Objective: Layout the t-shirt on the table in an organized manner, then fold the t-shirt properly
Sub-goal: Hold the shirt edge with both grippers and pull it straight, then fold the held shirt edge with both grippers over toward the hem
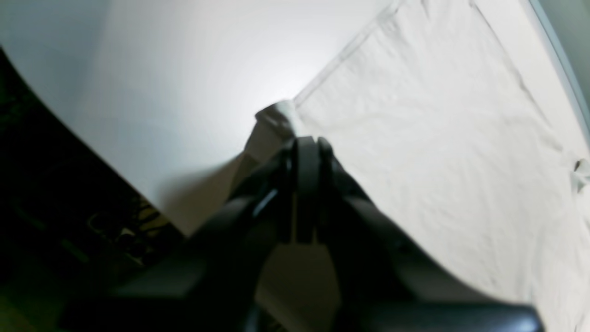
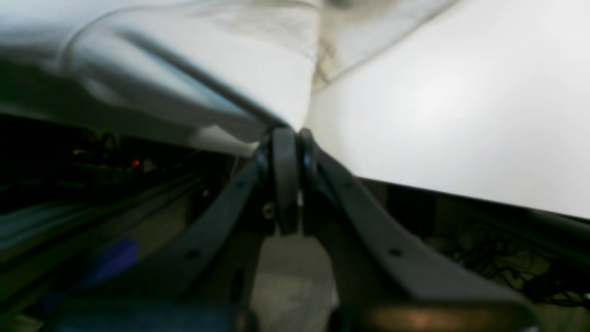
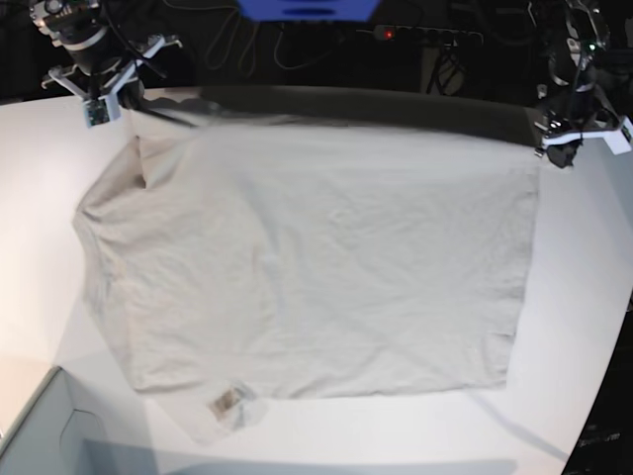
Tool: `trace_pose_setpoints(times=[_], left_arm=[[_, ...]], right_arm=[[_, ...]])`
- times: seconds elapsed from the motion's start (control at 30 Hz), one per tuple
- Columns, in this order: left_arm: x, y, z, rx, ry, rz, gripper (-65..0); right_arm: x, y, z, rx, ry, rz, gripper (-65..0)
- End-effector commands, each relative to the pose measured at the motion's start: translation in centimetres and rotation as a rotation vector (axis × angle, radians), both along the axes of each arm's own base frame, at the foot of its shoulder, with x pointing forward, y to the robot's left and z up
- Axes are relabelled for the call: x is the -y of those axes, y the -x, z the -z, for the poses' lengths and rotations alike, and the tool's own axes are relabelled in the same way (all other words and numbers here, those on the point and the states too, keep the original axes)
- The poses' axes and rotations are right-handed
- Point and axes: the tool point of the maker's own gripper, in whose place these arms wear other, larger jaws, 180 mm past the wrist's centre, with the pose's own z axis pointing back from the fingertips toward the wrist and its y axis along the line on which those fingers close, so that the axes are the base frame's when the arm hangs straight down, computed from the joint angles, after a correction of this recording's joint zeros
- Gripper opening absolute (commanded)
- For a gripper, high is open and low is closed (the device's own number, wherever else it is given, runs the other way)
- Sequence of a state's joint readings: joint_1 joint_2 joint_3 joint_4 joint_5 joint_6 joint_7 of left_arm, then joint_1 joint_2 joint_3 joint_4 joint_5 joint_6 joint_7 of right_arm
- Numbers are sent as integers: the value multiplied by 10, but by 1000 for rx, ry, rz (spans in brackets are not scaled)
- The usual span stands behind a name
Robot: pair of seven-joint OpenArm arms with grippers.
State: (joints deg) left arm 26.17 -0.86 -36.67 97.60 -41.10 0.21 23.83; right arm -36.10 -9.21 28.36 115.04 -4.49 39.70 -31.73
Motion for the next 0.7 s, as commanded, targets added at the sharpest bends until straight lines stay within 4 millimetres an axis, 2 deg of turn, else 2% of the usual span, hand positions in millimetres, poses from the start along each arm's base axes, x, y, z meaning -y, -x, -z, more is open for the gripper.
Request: trace_pose_setpoints(times=[0.0, 0.1, 0.2, 0.43, 0.67], left_arm=[[-7, -8, -16, 51, -38, 4, -649], [-8, -19, -22, 77, -43, 5, -649], [-10, -21, -22, 76, -47, 3, -649], [-10, -43, -35, 136, -46, 1, -649], [-8, -68, -52, 203, -47, 10, -649]], right_arm=[[-4, -6, -8, 38, -8, -17, -650], [-11, -7, -5, 32, -22, -33, -650], [-22, -10, -5, 36, -40, -58, -650], [-19, -33, -13, 93, -34, -52, -650], [-19, -86, -39, 236, -29, -55, -650]])
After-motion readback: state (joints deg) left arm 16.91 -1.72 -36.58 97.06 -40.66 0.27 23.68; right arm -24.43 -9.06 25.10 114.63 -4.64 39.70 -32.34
